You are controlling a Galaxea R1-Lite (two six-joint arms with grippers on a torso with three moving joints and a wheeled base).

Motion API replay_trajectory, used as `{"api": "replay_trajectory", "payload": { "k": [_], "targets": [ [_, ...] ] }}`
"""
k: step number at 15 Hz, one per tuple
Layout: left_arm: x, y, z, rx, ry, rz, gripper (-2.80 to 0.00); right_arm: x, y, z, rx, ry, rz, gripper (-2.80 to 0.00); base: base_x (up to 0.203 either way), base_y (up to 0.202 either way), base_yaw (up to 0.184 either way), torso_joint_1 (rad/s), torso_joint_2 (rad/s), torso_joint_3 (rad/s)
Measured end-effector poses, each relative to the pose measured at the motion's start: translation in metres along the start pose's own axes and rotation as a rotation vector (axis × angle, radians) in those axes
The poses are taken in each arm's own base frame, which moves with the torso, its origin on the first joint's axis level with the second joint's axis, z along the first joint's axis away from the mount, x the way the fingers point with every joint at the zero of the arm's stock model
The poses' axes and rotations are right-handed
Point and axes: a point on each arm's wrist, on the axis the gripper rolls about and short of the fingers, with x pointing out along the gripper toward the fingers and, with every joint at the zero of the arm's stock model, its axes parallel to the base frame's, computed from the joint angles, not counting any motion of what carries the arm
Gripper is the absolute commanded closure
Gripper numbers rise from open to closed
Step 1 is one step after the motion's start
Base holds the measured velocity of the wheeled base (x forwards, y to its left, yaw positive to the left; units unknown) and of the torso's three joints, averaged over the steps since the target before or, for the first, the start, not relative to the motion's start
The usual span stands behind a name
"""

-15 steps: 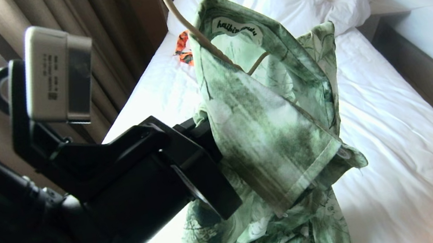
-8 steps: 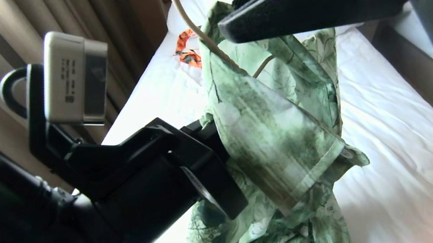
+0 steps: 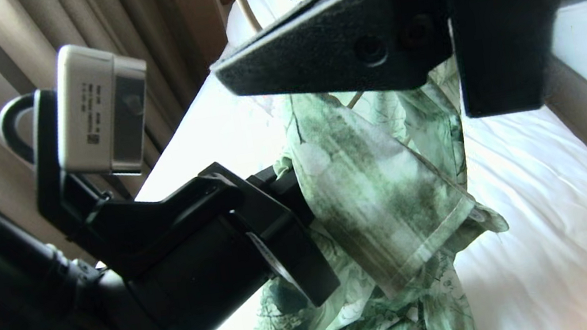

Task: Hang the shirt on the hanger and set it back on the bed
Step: Take the clothes hanger out of the clothes

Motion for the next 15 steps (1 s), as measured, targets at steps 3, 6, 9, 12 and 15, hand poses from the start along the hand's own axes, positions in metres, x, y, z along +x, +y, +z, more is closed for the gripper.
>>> {"api": "replay_trajectory", "payload": {
  "k": [3,6,9,12,15],
  "targets": [
    [0.000,0.000,0.001,0.000,-0.003,0.000,0.00,0.007,0.002,-0.002,-0.005,0.011,0.005,-2.80,0.000,0.000,0.000,0.000,0.00,0.000],
    [-0.001,0.000,0.001,-0.001,-0.005,-0.001,0.00,0.011,0.001,0.000,-0.004,-0.018,-0.007,0.00,0.000,0.000,0.000,0.000,0.00,0.000],
    [-0.001,0.000,0.001,-0.001,-0.005,-0.002,0.00,0.014,0.001,0.000,-0.003,-0.028,-0.011,0.00,0.000,0.000,0.000,0.000,0.00,0.000],
    [-0.001,0.000,0.002,-0.001,-0.006,-0.002,0.00,0.018,0.002,0.000,-0.004,-0.029,-0.011,0.00,0.000,0.000,0.000,0.000,0.00,0.000],
    [-0.002,-0.001,0.002,-0.001,-0.007,-0.002,0.00,0.019,0.002,-0.001,-0.004,-0.029,-0.012,0.00,0.000,0.000,0.000,0.000,0.00,0.000]
  ]
}}
